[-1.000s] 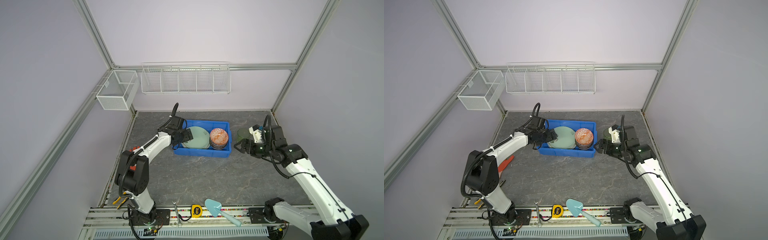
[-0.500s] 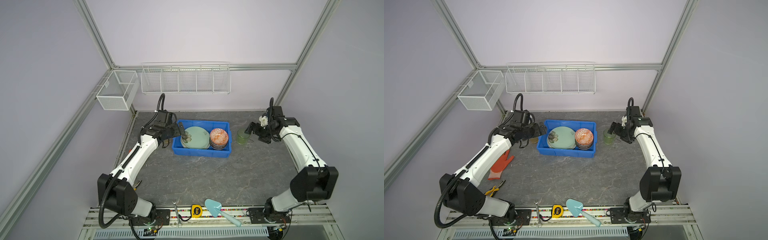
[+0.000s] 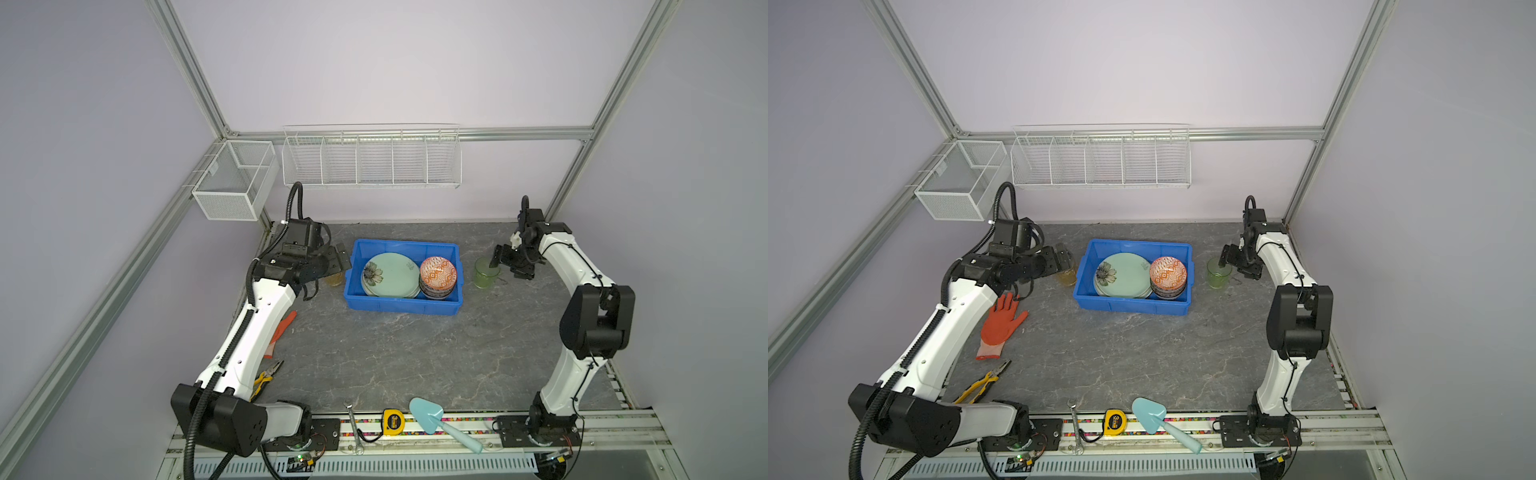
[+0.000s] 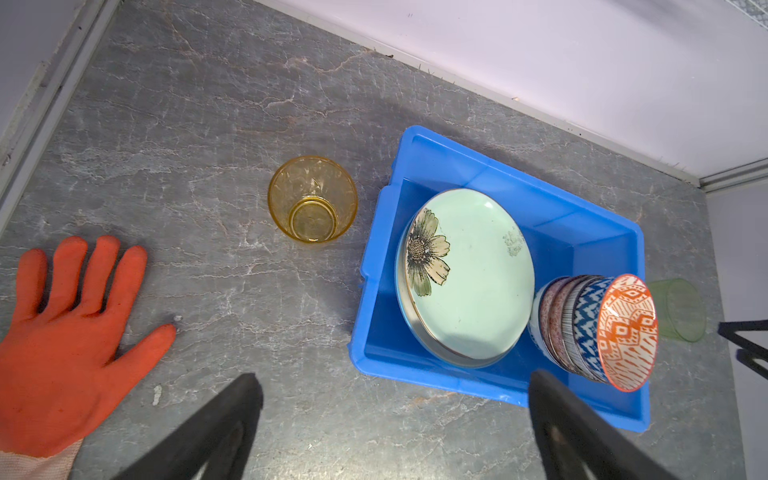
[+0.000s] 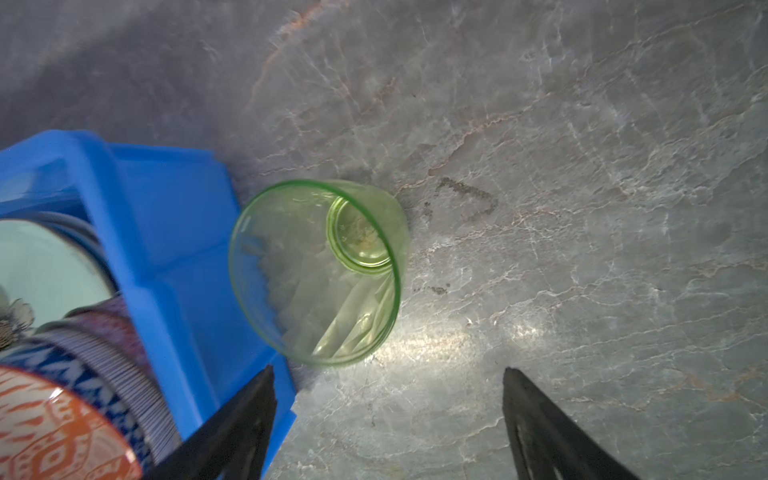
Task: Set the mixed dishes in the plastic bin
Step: 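Open the left gripper and withdraw while the right gripper moves to the green cup, then close the right gripper on the rim of the green glass cup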
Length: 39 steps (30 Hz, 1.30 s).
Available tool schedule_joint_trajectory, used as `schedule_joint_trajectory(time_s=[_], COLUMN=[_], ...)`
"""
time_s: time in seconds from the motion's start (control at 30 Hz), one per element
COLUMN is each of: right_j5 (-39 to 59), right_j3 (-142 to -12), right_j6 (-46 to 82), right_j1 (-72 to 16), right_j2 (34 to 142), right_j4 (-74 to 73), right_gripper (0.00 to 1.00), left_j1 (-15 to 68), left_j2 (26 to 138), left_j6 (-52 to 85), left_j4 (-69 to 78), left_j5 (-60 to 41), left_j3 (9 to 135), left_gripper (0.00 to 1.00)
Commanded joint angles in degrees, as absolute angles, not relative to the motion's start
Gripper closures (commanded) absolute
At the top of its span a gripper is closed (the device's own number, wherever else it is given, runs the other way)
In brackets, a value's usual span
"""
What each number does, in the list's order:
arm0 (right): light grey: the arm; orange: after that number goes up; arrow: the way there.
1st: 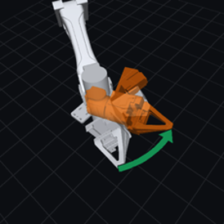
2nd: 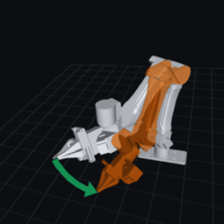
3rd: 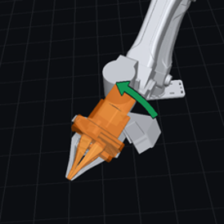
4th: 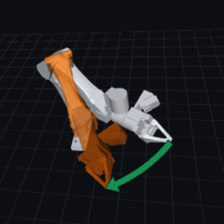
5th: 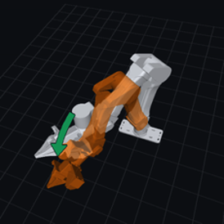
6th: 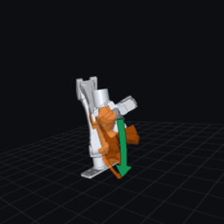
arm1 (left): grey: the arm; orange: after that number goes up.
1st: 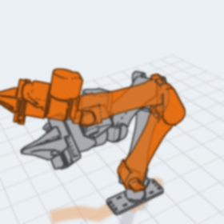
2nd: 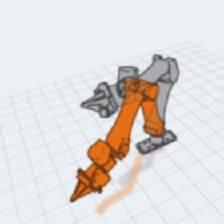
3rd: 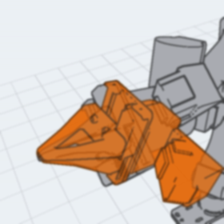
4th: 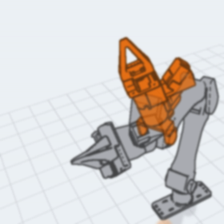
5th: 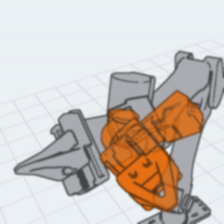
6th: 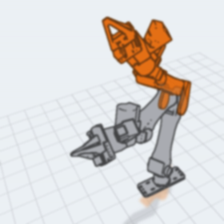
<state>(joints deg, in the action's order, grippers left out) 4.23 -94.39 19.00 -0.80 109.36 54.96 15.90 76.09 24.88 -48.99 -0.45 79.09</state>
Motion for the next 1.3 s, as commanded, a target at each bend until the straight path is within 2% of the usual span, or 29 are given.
schedule_joint_trajectory(time_s=[0.0, 0.27, 0.6, 0.87, 1.27], right_j5=[1.8, 0.6, -0.1, -1.6, -1.9], right_j3=[-93.6, -92.9, -92.9, -93.3, -95.0], right_j6=[16.1, 15.2, 15.1, 15.3, 15.5], right_j1=[-0.8, -0.8, -1.1, -1.4, -2.7], right_j2=[109.4, 110.7, 112.9, 114.7, 115.5], right_j4=[52.7, 50.6, 48.8, 48.6, 48.5], right_gripper=[0.17, 0.24, 0.39, 0.56, 0.75], left_j1=[15.7, 15.7, 15.7, 15.7, 15.5], left_j2=[73.7, 70.9, 69.2, 67.0, 67.7], left_j6=[25.6, 24.9, 25.8, 26.3, 25.5], left_j4=[-51.3, -54.1, -55.3, -54.7, -53.9], left_j5=[-1.4, -0.7, 0.4, 0.7, 0.4], left_j3=[76.3, 74.4, 74.4, 71.9, 70.4], left_gripper=[0.00, 0.00, 0.00, 0.01, 0.00])
